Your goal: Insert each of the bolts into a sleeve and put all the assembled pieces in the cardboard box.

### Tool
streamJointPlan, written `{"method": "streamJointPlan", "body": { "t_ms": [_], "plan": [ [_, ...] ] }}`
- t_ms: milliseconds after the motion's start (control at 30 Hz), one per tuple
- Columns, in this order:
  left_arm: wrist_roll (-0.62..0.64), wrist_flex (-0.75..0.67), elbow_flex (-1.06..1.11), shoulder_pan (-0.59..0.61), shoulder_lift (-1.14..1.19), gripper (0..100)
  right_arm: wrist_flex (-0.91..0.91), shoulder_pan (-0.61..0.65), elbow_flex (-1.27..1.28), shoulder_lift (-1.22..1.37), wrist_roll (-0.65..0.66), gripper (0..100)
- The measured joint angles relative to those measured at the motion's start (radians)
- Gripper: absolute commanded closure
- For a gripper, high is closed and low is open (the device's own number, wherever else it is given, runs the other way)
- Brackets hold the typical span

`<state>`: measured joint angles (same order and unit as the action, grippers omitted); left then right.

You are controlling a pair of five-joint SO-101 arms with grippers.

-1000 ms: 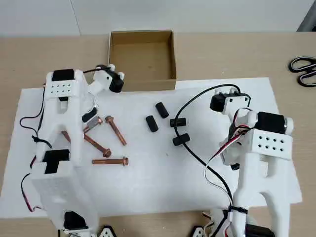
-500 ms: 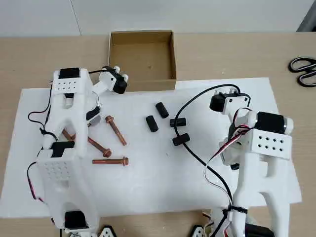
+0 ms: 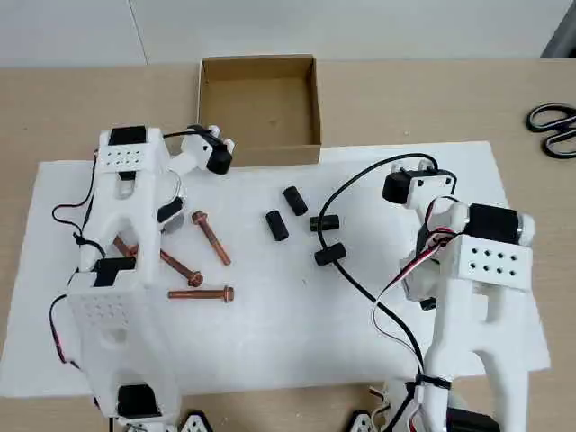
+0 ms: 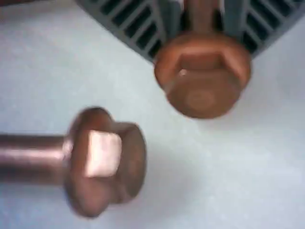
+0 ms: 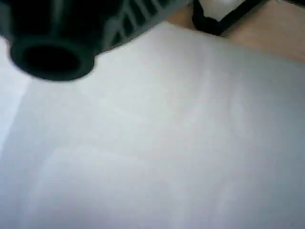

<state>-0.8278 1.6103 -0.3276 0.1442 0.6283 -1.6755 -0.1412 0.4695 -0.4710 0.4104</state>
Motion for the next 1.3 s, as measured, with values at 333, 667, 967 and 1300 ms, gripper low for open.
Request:
{"method": "streamJointPlan", "body": {
  "t_ms": [333, 667, 967, 1300],
  "plan": [
    [0.003, 0.006, 0.002, -0.002, 0.0, 99, 0.0, 0.0, 0.0, 0.0, 0.0, 99.5],
    [0.095, 0.109, -0.06, -0.025, -0.063, 99, 0.0, 0.0, 0.0, 0.0, 0.0, 99.5],
    [0.23, 0.118, -0.06, -0.084, -0.298, 99, -0.023, 0.0, -0.035, 0.0, 0.0, 99.5],
    [0.572, 0.123, -0.028, -0.092, -0.489, 99, -0.029, 0.184, -0.163, -0.029, 0.0, 99.6]
  ]
}}
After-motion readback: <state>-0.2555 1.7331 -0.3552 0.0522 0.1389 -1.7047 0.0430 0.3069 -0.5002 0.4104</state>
